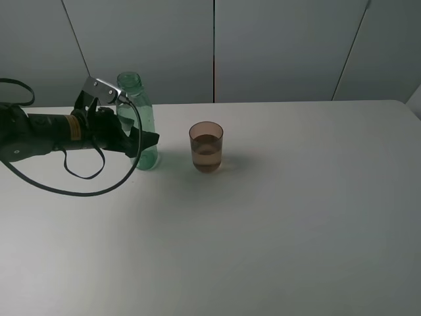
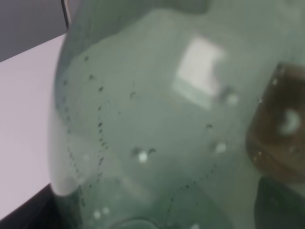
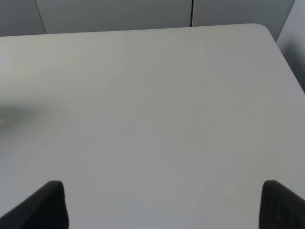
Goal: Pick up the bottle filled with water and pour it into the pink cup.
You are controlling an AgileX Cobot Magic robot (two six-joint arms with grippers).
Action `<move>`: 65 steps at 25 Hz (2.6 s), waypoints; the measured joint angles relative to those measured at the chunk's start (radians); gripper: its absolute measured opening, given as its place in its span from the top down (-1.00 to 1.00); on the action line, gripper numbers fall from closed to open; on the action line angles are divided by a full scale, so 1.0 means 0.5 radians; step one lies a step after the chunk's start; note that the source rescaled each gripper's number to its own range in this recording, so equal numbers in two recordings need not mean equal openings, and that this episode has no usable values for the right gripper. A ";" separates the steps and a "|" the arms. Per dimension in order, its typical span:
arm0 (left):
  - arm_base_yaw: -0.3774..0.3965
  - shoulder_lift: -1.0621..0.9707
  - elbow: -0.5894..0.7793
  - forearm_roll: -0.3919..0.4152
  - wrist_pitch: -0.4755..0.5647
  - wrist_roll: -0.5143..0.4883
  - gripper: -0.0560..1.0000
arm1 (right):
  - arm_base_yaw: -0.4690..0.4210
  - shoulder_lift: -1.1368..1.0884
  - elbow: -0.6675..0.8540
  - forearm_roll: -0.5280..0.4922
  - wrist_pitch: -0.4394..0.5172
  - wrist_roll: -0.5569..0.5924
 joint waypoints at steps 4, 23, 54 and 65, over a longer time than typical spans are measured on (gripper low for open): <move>0.000 0.000 0.000 0.000 0.004 0.001 -1.00 | 0.000 0.000 0.000 0.000 0.000 0.000; 0.000 0.000 0.000 -0.233 0.097 0.134 -1.00 | 0.000 0.000 0.000 0.000 0.000 0.000; -0.003 -1.078 0.622 -0.135 0.732 -0.344 -1.00 | 0.000 0.000 0.000 0.000 0.000 0.000; -0.113 -2.289 0.326 -0.805 2.350 0.001 -1.00 | 0.000 0.000 0.000 0.000 0.000 0.000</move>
